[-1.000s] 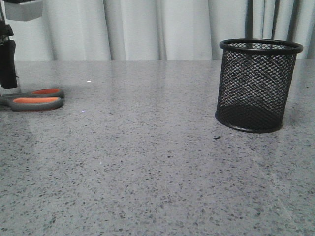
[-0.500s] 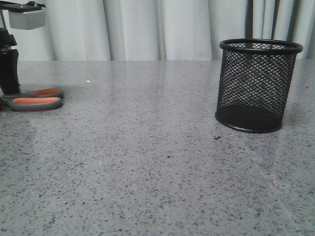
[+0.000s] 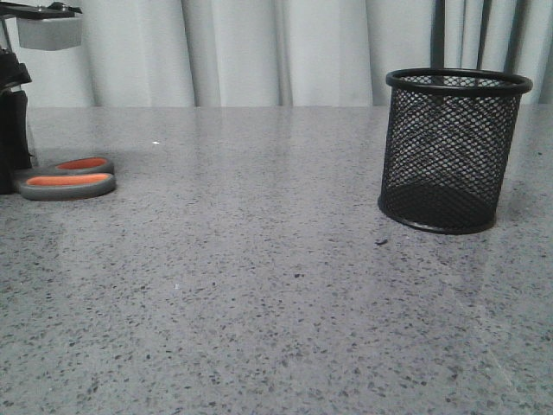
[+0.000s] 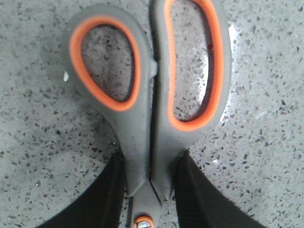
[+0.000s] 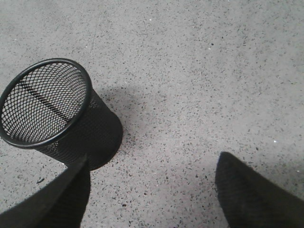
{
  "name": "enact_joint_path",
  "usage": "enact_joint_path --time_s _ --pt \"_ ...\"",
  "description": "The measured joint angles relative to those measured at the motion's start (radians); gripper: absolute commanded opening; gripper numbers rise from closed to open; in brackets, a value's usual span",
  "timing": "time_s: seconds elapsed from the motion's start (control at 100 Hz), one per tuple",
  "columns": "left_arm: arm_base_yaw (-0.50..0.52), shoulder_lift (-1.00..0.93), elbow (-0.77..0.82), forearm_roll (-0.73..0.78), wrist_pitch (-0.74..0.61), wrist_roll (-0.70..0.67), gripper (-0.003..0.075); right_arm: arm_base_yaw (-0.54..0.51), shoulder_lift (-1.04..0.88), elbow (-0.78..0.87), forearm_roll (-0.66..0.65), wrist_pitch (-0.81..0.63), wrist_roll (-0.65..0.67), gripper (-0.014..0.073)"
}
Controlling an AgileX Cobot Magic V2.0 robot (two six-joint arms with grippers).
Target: Put scissors into bucket
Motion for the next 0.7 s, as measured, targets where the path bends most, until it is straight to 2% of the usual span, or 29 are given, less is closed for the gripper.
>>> enact_joint_path --time_s 0.25,0.45,0.57,0.7 --pt "0.0 0.015 -0.059 -0.005 -0.019 -0.073 -0.0007 0.0 0.0 0.0 0.0 0.001 0.0 0.0495" --pt "-0.002 -0.075 -0.136 -0.005 -0.026 -0.118 -0.0011 0.0 0.0 0.0 0.022 0.001 -0.005 0.0478" --pt "-0.02 -0.156 -0.167 0.005 -0.022 -0.152 -0.0011 0.0 0.0 0.0 0.111 0.001 -0.073 0.0423" --pt "-0.066 -0.239 -0.192 0.015 -0.006 -0.198 -0.0011 0.0 0.0 0.0 0.298 0.001 -0.188 0.0412"
